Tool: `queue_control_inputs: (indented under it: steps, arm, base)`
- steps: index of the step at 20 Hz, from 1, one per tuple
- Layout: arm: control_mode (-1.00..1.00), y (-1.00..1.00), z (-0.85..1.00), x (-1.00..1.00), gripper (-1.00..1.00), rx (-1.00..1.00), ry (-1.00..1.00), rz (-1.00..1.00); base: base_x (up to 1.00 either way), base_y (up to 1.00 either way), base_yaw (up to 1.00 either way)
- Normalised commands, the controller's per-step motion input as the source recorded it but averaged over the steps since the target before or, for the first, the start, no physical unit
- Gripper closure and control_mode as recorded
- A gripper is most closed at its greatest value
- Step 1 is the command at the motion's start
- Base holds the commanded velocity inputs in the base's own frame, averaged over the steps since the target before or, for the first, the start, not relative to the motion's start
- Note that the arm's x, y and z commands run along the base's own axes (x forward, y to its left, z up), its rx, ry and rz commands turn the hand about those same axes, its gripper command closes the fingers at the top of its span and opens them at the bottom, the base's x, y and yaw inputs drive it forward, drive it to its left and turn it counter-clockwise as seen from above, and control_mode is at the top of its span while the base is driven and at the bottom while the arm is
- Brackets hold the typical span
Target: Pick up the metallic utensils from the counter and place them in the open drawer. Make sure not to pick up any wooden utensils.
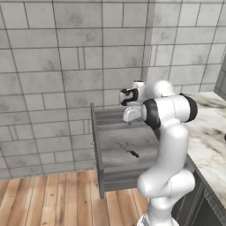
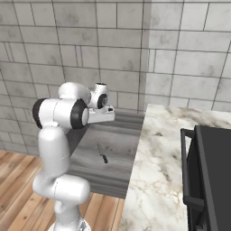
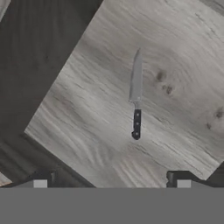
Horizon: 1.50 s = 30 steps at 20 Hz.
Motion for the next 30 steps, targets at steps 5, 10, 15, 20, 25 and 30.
queue_control_inputs:
  steps: [5,10,15,20,25,30]
  arm:
    - [-1.00,0.23,1.00,-0.79,-1.00,0.00,-0.09,0.00]
    - [-1.00,0.15,1.00,-0.99,-1.00,0.00,-0.11,0.00]
    - [-1.00,0.05,0.94,-1.00,-1.00,0.00,-0.15,0.00]
    - [-1.00,0.00,0.61,-1.00,-1.00,0.00,-0.18,0.00]
    - [-1.00,0.00,0.21,-1.00,-1.00,0.00,-0.23,-0.01]
    - [-1.00,0.00,0.12,-0.96,-1.00,-0.01,-0.06,-0.08]
  base:
    - [0.00,0.00,0.00]
    - [0.00,0.00,0.00]
    - [0.00,0.00,0.00]
    - [0.00,0.00,0.00]
    - [0.00,0.00,0.00]
    - [0.00,0.00,0.00]
